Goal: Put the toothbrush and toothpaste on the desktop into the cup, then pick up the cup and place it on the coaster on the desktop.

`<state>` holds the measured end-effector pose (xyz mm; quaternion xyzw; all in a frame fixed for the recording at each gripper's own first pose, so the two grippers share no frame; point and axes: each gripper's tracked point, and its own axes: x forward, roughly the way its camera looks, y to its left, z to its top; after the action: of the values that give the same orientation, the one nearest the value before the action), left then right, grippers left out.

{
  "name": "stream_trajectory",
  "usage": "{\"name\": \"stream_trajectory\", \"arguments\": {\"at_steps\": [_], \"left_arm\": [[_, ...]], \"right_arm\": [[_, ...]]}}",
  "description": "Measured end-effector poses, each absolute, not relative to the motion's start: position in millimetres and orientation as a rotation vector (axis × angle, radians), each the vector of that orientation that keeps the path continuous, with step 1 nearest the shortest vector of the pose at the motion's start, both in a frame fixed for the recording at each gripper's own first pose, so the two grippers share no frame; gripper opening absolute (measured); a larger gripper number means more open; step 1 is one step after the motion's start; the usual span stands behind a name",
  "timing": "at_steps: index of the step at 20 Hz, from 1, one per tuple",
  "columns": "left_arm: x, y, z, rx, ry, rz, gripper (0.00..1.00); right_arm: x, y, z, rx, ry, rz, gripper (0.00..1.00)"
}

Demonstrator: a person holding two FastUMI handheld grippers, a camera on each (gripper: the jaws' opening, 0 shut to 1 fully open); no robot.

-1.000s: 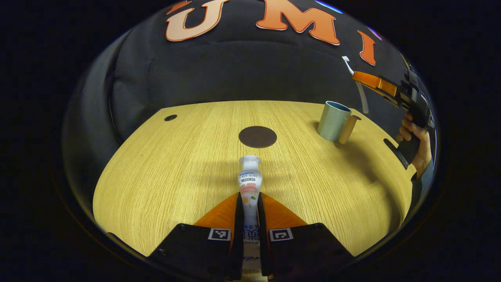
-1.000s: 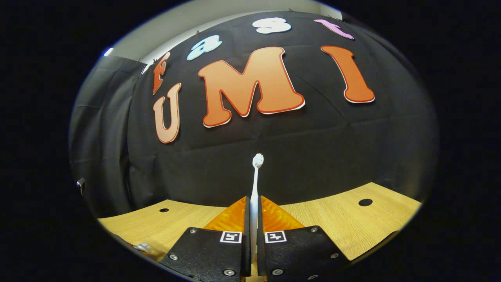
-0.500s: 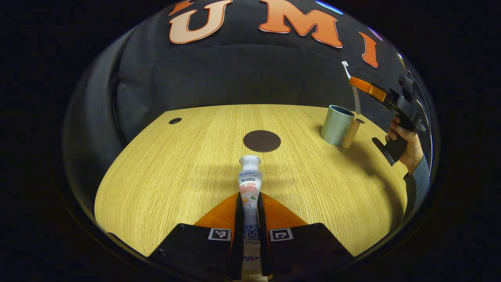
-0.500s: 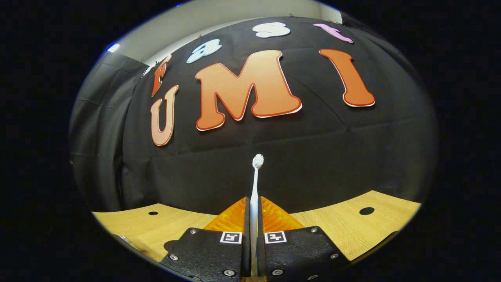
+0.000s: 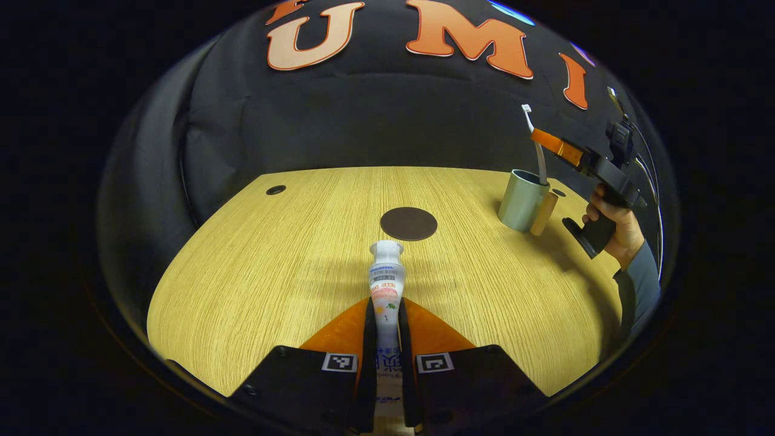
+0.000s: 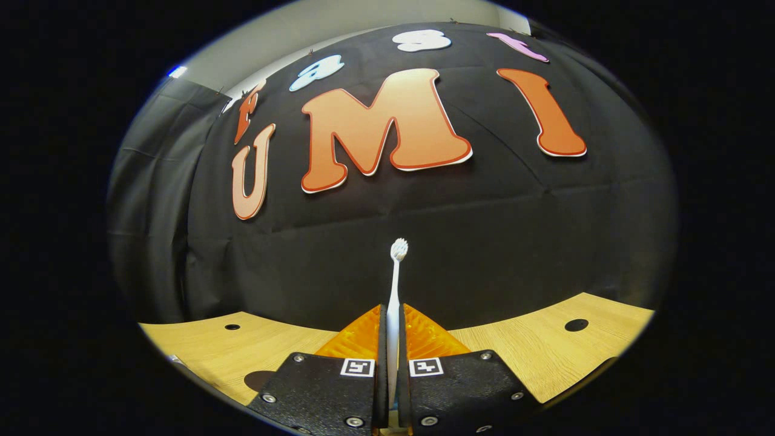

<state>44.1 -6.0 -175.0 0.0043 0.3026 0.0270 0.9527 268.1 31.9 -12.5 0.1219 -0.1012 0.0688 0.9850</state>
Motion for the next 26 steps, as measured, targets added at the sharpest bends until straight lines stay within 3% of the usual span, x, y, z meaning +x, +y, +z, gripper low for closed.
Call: {"name": "stream_trajectory", "arguments": {"at_steps": [26], "left_arm": [[8.2,14.3,-86.1,-0.018,0.596,0.079,0.22]], "right_arm": [[284.9,39.2,-82.0,0.190,-0.010,0.125,0.07]]}}
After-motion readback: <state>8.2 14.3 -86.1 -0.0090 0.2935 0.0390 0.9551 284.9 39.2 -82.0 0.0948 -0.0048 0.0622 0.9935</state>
